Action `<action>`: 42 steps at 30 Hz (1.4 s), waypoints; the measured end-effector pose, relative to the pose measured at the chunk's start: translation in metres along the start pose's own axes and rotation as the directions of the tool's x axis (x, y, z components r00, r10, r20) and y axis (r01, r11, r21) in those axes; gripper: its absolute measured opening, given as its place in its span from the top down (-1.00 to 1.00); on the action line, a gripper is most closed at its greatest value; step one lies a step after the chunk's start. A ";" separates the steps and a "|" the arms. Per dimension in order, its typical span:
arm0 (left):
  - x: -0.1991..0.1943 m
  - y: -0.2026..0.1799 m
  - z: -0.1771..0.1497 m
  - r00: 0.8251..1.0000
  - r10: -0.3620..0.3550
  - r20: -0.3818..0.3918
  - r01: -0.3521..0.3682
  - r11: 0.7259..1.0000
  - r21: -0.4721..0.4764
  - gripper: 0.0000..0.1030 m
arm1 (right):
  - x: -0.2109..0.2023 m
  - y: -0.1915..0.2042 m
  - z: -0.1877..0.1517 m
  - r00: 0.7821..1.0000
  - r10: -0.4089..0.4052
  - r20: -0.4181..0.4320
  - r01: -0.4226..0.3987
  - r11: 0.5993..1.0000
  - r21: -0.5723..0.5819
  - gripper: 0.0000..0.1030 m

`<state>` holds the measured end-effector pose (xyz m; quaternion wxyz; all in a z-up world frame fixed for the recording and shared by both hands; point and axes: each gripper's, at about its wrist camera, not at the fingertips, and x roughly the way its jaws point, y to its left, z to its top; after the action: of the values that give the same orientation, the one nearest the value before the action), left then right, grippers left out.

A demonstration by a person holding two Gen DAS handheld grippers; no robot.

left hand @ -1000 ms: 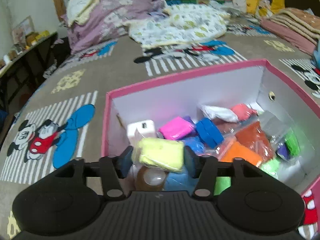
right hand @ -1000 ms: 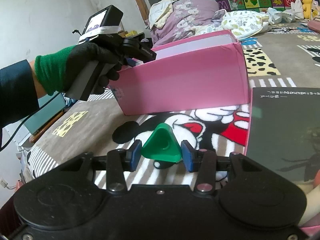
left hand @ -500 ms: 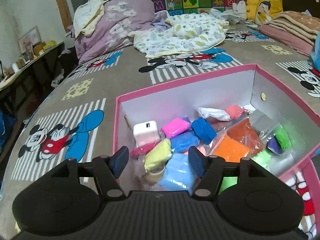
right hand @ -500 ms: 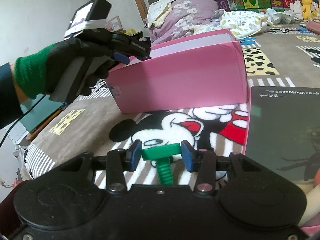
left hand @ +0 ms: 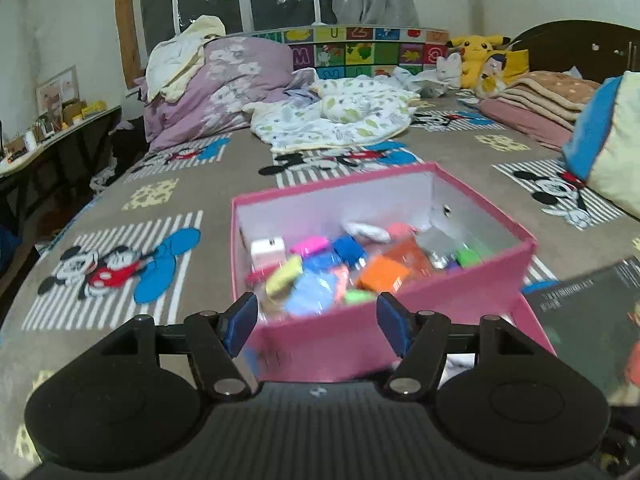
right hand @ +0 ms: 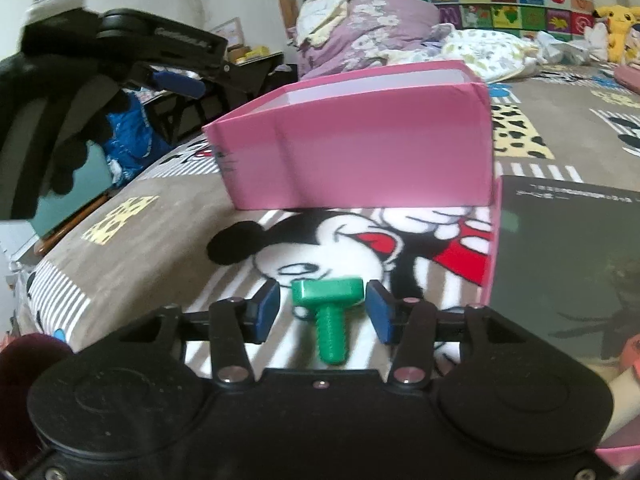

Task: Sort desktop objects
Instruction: 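Withdraw the left tool from the box while the right gripper holds the green bolt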

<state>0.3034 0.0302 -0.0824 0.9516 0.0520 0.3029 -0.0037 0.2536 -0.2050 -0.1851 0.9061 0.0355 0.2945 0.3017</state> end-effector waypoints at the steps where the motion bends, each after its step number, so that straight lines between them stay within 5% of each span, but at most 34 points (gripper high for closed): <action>1: -0.004 0.001 -0.008 1.000 -0.004 -0.003 0.004 1.000 -0.016 -0.26 | 0.001 0.002 -0.001 1.000 -0.003 -0.005 0.003 1.000 -0.009 0.08; 6: -0.012 0.010 -0.053 0.999 -0.006 -0.042 0.000 0.991 -0.135 -0.26 | 0.004 0.009 -0.005 0.999 -0.029 -0.026 0.028 0.998 -0.048 0.08; 14: -0.010 0.035 -0.119 0.996 -0.030 -0.079 0.001 0.938 -0.348 -0.26 | 0.016 0.030 -0.015 0.997 -0.055 -0.058 0.043 0.983 -0.179 -0.10; 20: -0.012 0.032 -0.125 0.998 -0.054 -0.023 0.044 0.946 -0.320 -0.26 | 0.027 0.039 -0.015 0.994 -0.101 -0.037 0.091 0.970 -0.224 -0.15; 34: 0.004 0.008 -0.136 0.997 -0.011 -0.078 -0.003 0.985 -0.170 -0.26 | 0.035 0.047 -0.018 0.990 -0.137 0.010 0.134 0.950 -0.282 -0.14; 42: 0.012 0.010 -0.139 0.995 -0.008 -0.104 -0.008 0.989 -0.151 -0.26 | 0.034 0.056 -0.018 0.990 -0.138 0.015 0.135 0.934 -0.331 0.20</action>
<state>0.2332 0.0543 -0.2011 0.9357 -0.0202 0.3516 0.0218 0.2357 -0.1417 -0.2039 0.9166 -0.1388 0.2454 0.2834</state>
